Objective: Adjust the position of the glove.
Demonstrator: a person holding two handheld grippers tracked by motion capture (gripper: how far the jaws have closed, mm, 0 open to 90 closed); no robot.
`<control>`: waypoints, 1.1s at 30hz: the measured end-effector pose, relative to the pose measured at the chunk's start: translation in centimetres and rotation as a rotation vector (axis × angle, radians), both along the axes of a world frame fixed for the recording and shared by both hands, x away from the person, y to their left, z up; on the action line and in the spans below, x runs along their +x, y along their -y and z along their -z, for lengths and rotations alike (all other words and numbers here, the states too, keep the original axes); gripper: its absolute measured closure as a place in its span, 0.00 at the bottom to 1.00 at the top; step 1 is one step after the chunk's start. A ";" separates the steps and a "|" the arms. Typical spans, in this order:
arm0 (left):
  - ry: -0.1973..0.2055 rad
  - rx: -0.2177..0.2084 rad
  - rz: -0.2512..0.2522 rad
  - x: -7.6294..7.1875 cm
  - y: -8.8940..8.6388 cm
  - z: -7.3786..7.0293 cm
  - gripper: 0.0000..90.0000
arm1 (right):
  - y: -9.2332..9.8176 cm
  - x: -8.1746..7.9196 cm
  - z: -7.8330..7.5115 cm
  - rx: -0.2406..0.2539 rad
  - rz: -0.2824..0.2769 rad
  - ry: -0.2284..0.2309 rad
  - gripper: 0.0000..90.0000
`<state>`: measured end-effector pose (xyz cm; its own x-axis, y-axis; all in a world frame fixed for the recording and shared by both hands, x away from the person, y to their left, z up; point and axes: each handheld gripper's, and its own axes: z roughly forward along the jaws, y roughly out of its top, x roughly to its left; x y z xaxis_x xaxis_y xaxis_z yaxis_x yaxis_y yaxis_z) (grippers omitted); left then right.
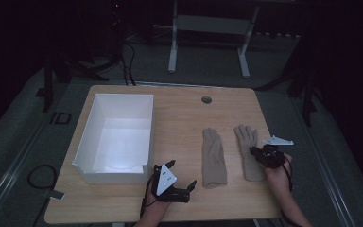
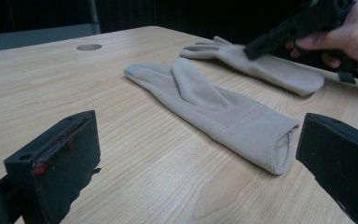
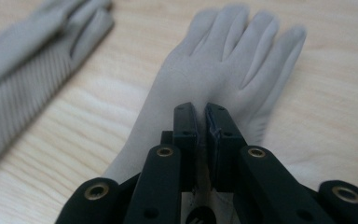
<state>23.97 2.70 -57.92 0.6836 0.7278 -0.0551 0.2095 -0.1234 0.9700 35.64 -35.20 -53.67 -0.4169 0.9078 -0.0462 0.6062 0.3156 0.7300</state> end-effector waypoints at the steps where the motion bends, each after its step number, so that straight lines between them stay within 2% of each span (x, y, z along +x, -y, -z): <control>1: 0.000 0.001 0.000 0.0 0.0 0.0 0.00 | -0.2 -0.1 -0.5 0.003 0.010 0.010 0.93; 9: 0.004 0.005 0.001 0.0 0.0 0.0 0.00 | -2.3 -0.7 -4.6 0.042 0.053 0.084 0.93; 14: 0.004 0.005 0.000 0.0 0.0 0.0 0.00 | -4.4 -0.8 -6.7 0.071 0.053 0.098 0.93; 19: 0.002 0.003 0.001 0.0 0.0 0.0 0.00 | -6.8 -0.8 -8.0 0.097 0.037 0.102 0.93; 24: 0.006 0.007 0.003 0.0 0.0 0.0 0.00 | -9.2 -1.0 -7.7 0.118 0.023 0.079 0.93; 29: 0.005 0.007 0.004 0.0 0.0 0.0 0.00 | -11.3 -1.0 -6.4 0.113 0.012 0.051 0.93; 33: 0.004 0.007 0.007 0.0 0.0 0.0 0.00 | -12.0 -1.2 -5.0 0.126 0.013 0.022 0.93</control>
<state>23.93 2.71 -57.92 0.6892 0.7230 -0.0476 0.2048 -0.1314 0.9699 34.49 -23.20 -48.63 -0.4057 0.9121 0.0596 0.5930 0.2131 0.7765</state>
